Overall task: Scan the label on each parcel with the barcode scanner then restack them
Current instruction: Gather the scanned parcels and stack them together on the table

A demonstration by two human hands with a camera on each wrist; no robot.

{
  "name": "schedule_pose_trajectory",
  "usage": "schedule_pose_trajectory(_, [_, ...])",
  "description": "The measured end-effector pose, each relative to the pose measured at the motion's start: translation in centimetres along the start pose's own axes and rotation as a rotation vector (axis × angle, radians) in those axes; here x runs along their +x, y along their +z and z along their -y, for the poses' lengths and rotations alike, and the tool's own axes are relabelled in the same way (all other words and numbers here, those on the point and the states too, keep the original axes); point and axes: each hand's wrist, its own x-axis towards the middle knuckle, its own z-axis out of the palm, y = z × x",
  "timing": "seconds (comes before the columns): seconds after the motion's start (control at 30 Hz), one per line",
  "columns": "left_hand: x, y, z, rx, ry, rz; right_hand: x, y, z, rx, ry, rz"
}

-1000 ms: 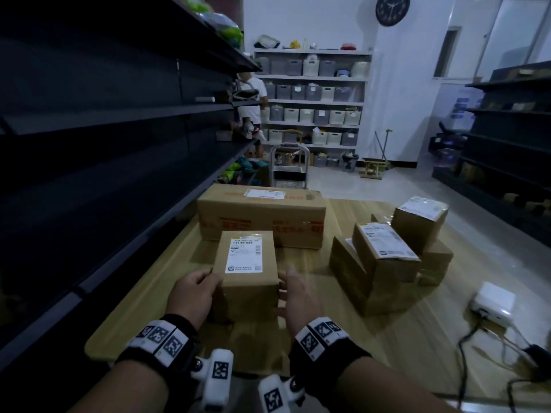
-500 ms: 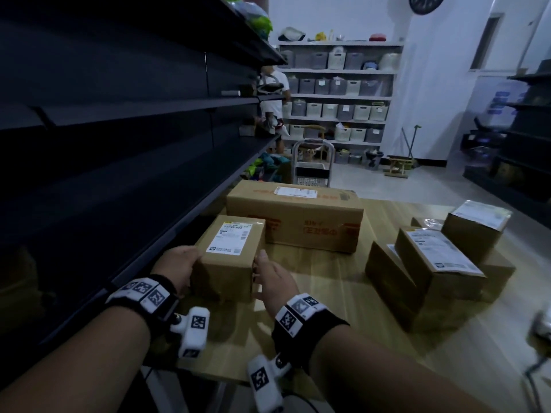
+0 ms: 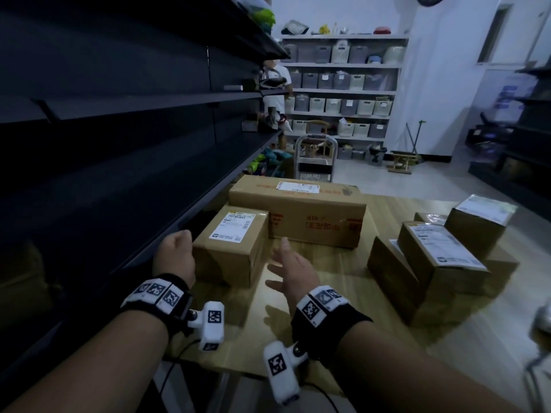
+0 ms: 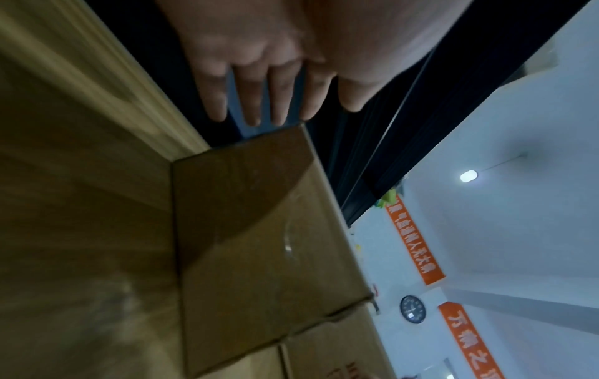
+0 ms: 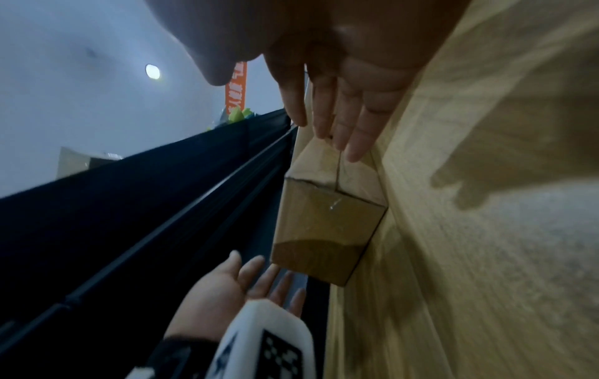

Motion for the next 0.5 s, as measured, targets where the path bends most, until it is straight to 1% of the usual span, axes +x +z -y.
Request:
schedule_pose_trajectory(0.07, [-1.8,0.1,-0.6,-0.113,0.051,-0.094,-0.4,-1.6,0.6,0.050,-0.003,-0.041])
schedule_pose_trajectory(0.1, [-2.9,0.4,-1.0,-0.139,0.072,-0.110,-0.8,-2.5,0.9,0.073,-0.001,-0.067])
schedule_pose_trajectory(0.17, [-5.4,1.3,-1.7,-0.180,0.086,-0.088,-1.7,-4.5,1.8,0.151,0.006,-0.112])
schedule_pose_trajectory(0.23, [-8.0,2.8,-2.4,-0.205,0.107,-0.025,-3.2,-6.8,2.7,0.207,-0.025,-0.164])
schedule_pose_trajectory(0.3, [-10.6,4.7,-3.0,-0.216,0.108,0.077,-4.6,-9.5,3.3,0.261,-0.077,-0.247])
schedule_pose_trajectory(0.4, [-14.1,8.3,-3.6,-0.216,0.094,0.222,-6.4,-13.8,3.6,0.412,-0.153,-0.376])
schedule_pose_trajectory(0.5, [-17.4,12.2,-4.1,-0.183,0.112,0.344,-7.6,-18.1,3.7,0.487,-0.181,-0.451])
